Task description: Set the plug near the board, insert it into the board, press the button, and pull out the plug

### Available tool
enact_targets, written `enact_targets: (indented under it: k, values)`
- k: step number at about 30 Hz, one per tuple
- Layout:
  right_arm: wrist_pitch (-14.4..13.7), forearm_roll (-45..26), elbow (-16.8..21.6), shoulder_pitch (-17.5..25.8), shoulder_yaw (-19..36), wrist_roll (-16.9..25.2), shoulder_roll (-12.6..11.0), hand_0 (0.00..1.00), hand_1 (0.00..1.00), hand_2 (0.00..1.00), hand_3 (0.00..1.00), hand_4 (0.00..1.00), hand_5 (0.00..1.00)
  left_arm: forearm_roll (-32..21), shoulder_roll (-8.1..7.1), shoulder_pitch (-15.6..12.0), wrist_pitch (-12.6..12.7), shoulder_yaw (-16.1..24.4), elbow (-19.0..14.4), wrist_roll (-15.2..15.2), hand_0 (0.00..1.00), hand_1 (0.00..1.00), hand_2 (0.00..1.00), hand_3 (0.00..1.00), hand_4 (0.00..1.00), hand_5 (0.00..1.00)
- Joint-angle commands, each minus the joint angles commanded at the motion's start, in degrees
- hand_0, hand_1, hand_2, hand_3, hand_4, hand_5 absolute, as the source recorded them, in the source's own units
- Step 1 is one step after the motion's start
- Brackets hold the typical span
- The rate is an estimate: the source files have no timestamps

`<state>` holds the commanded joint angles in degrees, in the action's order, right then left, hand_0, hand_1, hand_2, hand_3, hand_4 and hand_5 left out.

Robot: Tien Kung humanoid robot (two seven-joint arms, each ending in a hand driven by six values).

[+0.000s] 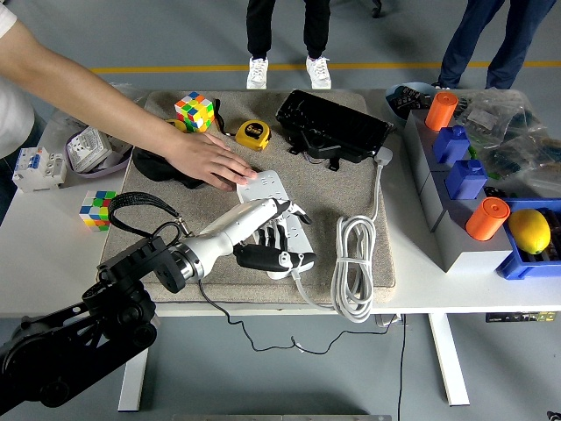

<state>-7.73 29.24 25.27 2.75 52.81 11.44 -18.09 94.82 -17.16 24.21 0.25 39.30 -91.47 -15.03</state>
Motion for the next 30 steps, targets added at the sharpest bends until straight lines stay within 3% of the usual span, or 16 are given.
enact_targets:
  k: [2, 3, 6, 13, 30]
  values:
    - [0.0, 0.0, 0.0, 0.0, -0.1, 0.0, 0.0, 0.603, 0.605, 0.556, 0.547, 0.759, 0.235, -0.6, -0.01, 0.3, -2.1, -0.2, -0.6, -2.2, 0.087, 0.154, 0.27, 0.903, 0.732, 0.108]
    - [0.0, 0.0, 0.0, 0.0, -0.1, 0.0, -0.1, 0.603, 0.606, 0.556, 0.547, 0.759, 0.237, -0.7, 0.0, 0.5, -3.0, -0.3, -0.7, -3.2, 0.059, 0.114, 0.19, 0.934, 0.782, 0.002]
    - [0.0, -0.1, 0.0, 0.0, -0.4, 0.0, -0.1, 0.603, 0.606, 0.556, 0.547, 0.759, 0.237, -1.1, 0.14, 1.1, -6.1, -1.0, -0.7, -6.6, 0.059, 0.114, 0.19, 0.934, 0.782, 0.002]
    - [0.0, -0.1, 0.1, -0.2, -0.4, 0.0, -0.3, 0.603, 0.607, 0.556, 0.547, 0.759, 0.235, -0.1, 0.44, 2.0, -9.8, -2.7, 0.3, -11.5, 0.057, 0.121, 0.188, 0.94, 0.78, 0.002]
    - [0.0, -0.1, 0.1, 0.0, -0.2, 0.0, -0.2, 0.603, 0.606, 0.556, 0.547, 0.761, 0.239, 1.8, 1.76, 2.9, -10.5, -4.4, 3.5, -13.2, 0.054, 0.12, 0.187, 0.928, 0.788, 0.002]
